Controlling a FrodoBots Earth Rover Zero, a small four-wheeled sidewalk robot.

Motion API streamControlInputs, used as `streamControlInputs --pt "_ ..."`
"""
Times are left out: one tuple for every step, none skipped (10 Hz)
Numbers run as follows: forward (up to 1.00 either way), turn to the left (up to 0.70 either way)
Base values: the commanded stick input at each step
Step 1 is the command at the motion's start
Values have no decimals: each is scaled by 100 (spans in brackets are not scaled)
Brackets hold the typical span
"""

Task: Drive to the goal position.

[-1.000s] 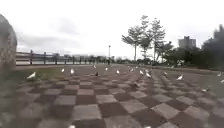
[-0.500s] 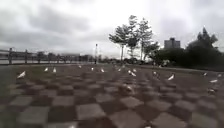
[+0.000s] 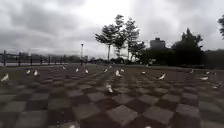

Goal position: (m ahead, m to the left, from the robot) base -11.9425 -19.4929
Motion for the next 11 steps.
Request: streamControlInputs --pt "85 -34" --pt "85 -34" --pt "85 -34" --pt "85 -34" --pt "85 -34" --pt "85 -34" --pt "85 -34" --pt "85 -34" --pt "85 -34" --pt "85 -34" --pt "85 -34"
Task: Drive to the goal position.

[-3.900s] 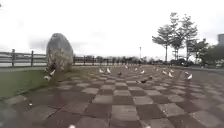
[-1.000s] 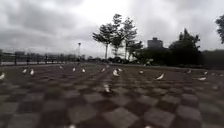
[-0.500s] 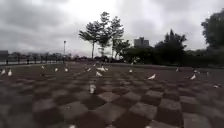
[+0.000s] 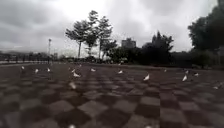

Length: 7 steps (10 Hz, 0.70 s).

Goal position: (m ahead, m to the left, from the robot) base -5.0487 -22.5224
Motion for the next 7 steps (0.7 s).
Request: streamControlInputs --pt "85 -34" --pt "85 -34" --pt "85 -34" --pt "85 -34" --pt "85 -34" --pt "85 -34" --pt "85 -34"
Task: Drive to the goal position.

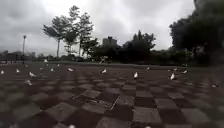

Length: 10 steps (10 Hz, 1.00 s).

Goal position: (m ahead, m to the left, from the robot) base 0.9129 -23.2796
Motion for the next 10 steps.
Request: streamControlInputs --pt "85 -34" --pt "85 -34" --pt "85 -34" --pt "85 -34" --pt "85 -34" --pt "85 -34" --pt "85 -34" --pt "85 -34" --pt "85 -34" --pt "85 -34"
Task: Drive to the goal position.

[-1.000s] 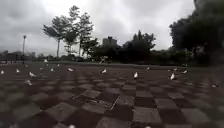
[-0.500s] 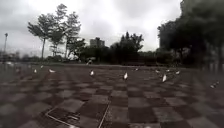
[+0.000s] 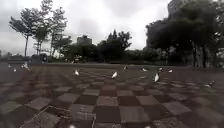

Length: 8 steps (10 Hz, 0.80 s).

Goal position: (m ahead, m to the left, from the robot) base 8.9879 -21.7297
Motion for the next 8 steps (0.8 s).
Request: streamControlInputs --pt "85 -34" --pt "85 -34" --pt "85 -34" --pt "85 -34" --pt "85 -34" --pt "85 -34" --pt "85 -34" --pt "85 -34"
